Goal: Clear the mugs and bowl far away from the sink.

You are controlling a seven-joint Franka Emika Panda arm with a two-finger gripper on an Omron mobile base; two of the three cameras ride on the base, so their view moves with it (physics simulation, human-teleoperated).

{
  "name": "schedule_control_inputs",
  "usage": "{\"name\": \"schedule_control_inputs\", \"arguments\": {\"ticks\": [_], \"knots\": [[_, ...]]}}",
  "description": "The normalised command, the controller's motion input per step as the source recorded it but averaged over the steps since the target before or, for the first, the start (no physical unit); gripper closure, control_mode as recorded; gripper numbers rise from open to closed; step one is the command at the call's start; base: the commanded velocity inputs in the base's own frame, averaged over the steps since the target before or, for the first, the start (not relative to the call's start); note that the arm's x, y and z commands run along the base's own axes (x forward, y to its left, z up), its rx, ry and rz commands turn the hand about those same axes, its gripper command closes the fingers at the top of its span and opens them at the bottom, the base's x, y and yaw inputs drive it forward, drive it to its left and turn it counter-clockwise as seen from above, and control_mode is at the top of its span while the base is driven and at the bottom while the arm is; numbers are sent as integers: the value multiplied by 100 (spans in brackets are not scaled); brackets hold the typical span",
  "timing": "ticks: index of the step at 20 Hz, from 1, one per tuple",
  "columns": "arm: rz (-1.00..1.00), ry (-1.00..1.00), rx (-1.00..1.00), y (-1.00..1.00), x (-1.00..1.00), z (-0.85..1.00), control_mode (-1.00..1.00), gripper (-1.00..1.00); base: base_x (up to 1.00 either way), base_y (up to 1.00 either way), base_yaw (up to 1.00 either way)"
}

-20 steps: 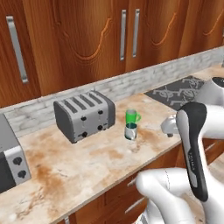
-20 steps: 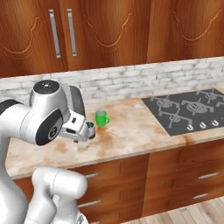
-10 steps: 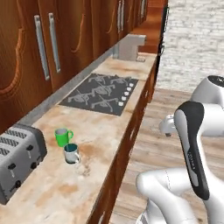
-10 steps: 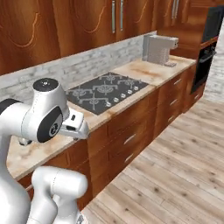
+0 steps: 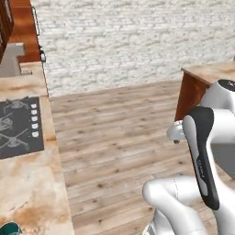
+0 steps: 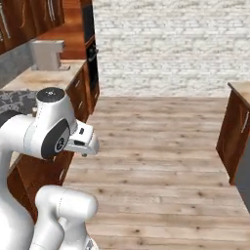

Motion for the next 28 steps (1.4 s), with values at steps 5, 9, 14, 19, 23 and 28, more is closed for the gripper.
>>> {"name": "schedule_control_inputs", "arguments": {"ticks": [5, 9, 14, 19, 23, 28], "knots": [[0, 0, 0, 0, 0, 0, 100, -100, 0, 0, -100], [0, 0, 0, 0, 0, 0, 100, -100, 0, 0, -100], [0, 0, 0, 0, 0, 0, 100, -100, 52, 11, -80], [0, 0, 0, 0, 0, 0, 100, -100, 100, 1, -20], [0, 0, 0, 0, 0, 0, 100, -100, 100, 6, -11], [0, 0, 0, 0, 0, 0, 100, -100, 100, 1, -9]]}}
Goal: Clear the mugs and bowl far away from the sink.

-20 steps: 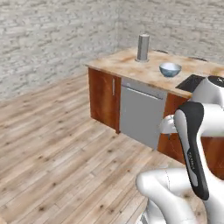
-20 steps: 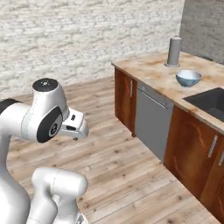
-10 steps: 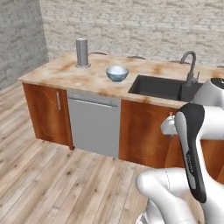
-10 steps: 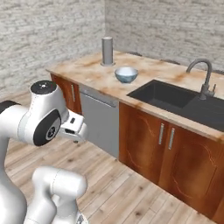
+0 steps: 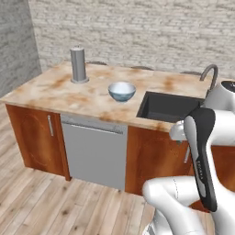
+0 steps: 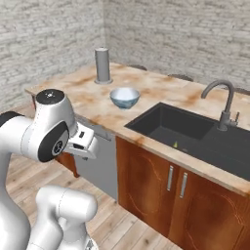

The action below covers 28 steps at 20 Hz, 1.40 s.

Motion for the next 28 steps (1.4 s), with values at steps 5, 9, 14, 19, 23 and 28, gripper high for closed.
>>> {"name": "schedule_control_inputs", "arguments": {"ticks": [5, 9, 14, 19, 23, 28], "knots": [[0, 0, 0, 0, 0, 0, 100, -100, 100, 12, -9], [0, 0, 0, 0, 0, 0, 100, -100, 100, 23, -8], [0, 0, 0, 0, 0, 0, 100, -100, 100, 47, -9], [0, 0, 0, 0, 0, 0, 100, -100, 100, 54, -12], [0, 0, 0, 0, 0, 0, 100, -100, 100, 5, -33], [0, 0, 0, 0, 0, 0, 100, -100, 100, 0, -45]]}}
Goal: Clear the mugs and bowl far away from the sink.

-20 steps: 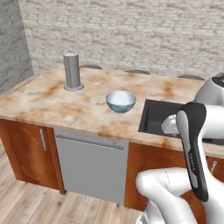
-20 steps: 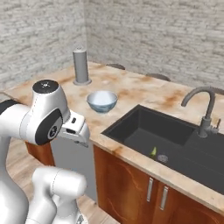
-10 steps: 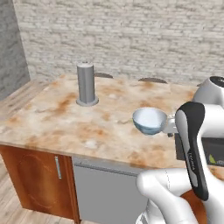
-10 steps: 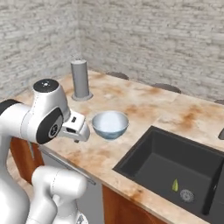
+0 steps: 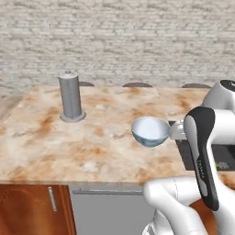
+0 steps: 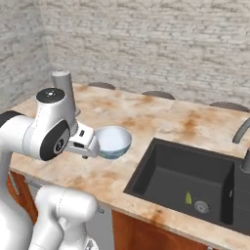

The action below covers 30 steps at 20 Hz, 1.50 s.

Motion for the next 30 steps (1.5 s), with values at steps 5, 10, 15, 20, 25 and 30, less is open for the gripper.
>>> {"name": "schedule_control_inputs", "arguments": {"ticks": [5, 10, 15, 20, 25, 30], "knots": [[0, 0, 0, 0, 0, 0, 100, -100, 100, 0, -49], [-9, 0, 0, 0, 20, 0, -100, -100, 80, 0, -37], [-9, 0, 3, -18, 93, -2, -100, -100, 0, 0, 0], [1, 0, 0, -36, 84, -24, -100, -100, 0, 0, 0], [3, 0, 0, -25, 66, -47, -100, -100, 0, 0, 0], [0, 0, 0, -3, 78, -66, -100, -100, 0, 0, 0]]}}
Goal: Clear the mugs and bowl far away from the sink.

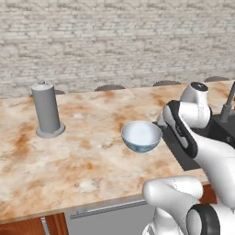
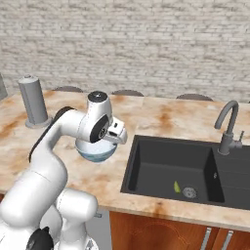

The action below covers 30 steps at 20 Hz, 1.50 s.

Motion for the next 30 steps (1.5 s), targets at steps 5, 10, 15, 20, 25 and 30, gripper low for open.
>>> {"name": "schedule_control_inputs", "arguments": {"ticks": [5, 10, 15, 20, 25, 30], "knots": [[0, 0, 1, 0, 79, -54, -100, -100, 0, 0, 0], [1, 1, 2, -1, 66, -39, -100, -100, 0, 0, 0], [0, 2, 3, 0, 52, -27, -100, -100, 0, 0, 0], [0, 4, 2, 0, 29, -32, -100, -100, 0, 0, 0], [0, 3, 0, 0, 17, -32, -100, -100, 0, 0, 0], [0, 1, 0, 0, 17, -32, -100, -100, 0, 0, 0]]}}
